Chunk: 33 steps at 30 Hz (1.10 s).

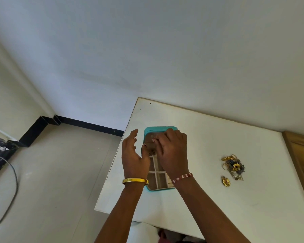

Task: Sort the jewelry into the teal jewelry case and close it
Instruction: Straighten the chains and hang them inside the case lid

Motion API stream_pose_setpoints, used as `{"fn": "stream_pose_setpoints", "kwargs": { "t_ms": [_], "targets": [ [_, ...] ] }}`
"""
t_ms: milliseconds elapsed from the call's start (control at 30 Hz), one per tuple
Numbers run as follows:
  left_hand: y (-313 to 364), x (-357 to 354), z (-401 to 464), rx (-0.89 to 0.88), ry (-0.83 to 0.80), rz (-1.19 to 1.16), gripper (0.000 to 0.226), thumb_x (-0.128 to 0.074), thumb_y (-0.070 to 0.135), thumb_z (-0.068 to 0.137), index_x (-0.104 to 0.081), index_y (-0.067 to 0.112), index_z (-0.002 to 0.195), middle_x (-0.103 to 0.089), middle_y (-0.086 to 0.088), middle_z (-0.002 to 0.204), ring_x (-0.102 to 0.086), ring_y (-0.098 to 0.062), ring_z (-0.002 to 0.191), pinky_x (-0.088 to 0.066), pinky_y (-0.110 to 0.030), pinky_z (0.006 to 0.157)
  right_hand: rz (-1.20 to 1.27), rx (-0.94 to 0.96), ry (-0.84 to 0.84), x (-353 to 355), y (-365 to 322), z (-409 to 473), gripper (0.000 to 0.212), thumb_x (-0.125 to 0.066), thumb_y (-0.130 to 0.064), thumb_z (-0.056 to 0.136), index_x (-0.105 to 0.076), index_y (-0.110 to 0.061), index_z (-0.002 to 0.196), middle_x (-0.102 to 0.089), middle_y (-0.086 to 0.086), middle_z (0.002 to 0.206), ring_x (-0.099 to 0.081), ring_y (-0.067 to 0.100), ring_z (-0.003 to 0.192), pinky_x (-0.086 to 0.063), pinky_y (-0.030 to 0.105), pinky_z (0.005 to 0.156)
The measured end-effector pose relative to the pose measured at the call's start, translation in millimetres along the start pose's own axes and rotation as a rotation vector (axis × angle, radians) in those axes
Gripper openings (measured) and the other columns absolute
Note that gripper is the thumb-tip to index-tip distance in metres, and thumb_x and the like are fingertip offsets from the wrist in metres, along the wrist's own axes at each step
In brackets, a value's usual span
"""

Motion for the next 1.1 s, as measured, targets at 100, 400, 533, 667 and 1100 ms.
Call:
{"fn": "stream_pose_setpoints", "kwargs": {
  "t_ms": [100, 400, 533, 667, 1100],
  "targets": [
    [0, -8, 6, 0.063, -0.136, -0.026, 0.052, -0.058, 0.012, 0.084, -0.04, 0.016, 0.133, -0.045, -0.005, 0.139, -0.047, -0.021, 0.122, -0.039, -0.034, 0.1, 0.021, -0.044, 0.0, -4, -3, 0, 0.023, -0.063, -0.028, 0.073, -0.067, -0.01, 0.087, -0.068, 0.009, 0.086, -0.065, 0.025, 0.08, -0.051, 0.033, 0.078],
    [-3, -7, 9, 0.145, -0.151, -0.014, 0.042, -0.055, 0.005, 0.085, -0.049, 0.009, 0.127, -0.057, -0.011, 0.126, -0.054, -0.025, 0.115, -0.041, -0.036, 0.101, 0.084, -0.233, 0.051, -14, -14, 1, 0.019, -0.059, -0.03, 0.08, -0.068, -0.013, 0.08, -0.07, 0.004, 0.079, -0.063, 0.026, 0.078, -0.049, 0.034, 0.074],
    [-1, -6, 7, 0.155, -0.141, -0.024, 0.043, -0.055, 0.004, 0.084, -0.049, 0.008, 0.127, -0.057, -0.012, 0.125, -0.054, -0.027, 0.115, -0.04, -0.039, 0.101, 0.09, -0.331, 0.118, -12, -17, -2, 0.014, -0.068, -0.026, 0.073, -0.069, -0.013, 0.078, -0.071, 0.004, 0.075, -0.063, 0.026, 0.074, -0.046, 0.033, 0.072],
    [1, -5, 5, 0.16, -0.133, -0.019, 0.043, -0.055, 0.001, 0.084, -0.049, 0.008, 0.127, -0.058, -0.012, 0.126, -0.053, -0.026, 0.116, -0.04, -0.037, 0.101, 0.12, -0.481, 0.165, -11, -14, -2, 0.012, -0.068, -0.024, 0.071, -0.068, -0.013, 0.074, -0.069, 0.005, 0.07, -0.058, 0.026, 0.067, -0.036, 0.029, 0.072],
    [6, -2, 3, 0.171, -0.144, -0.004, 0.044, -0.055, 0.003, 0.085, -0.048, 0.009, 0.127, -0.058, -0.011, 0.125, -0.054, -0.025, 0.115, -0.039, -0.033, 0.1, 0.097, -0.274, 0.113, -10, -1, -7, 0.022, -0.056, -0.034, 0.081, -0.065, -0.014, 0.078, -0.069, 0.003, 0.077, -0.054, 0.018, 0.077, -0.031, 0.024, 0.078]
  ]
}}
Point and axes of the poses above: each hand's wrist, its own z-axis towards the middle knuckle, its own x-axis out of the back of the hand, y = z × x, the point moved 3 cm from there along z, towards the middle knuckle
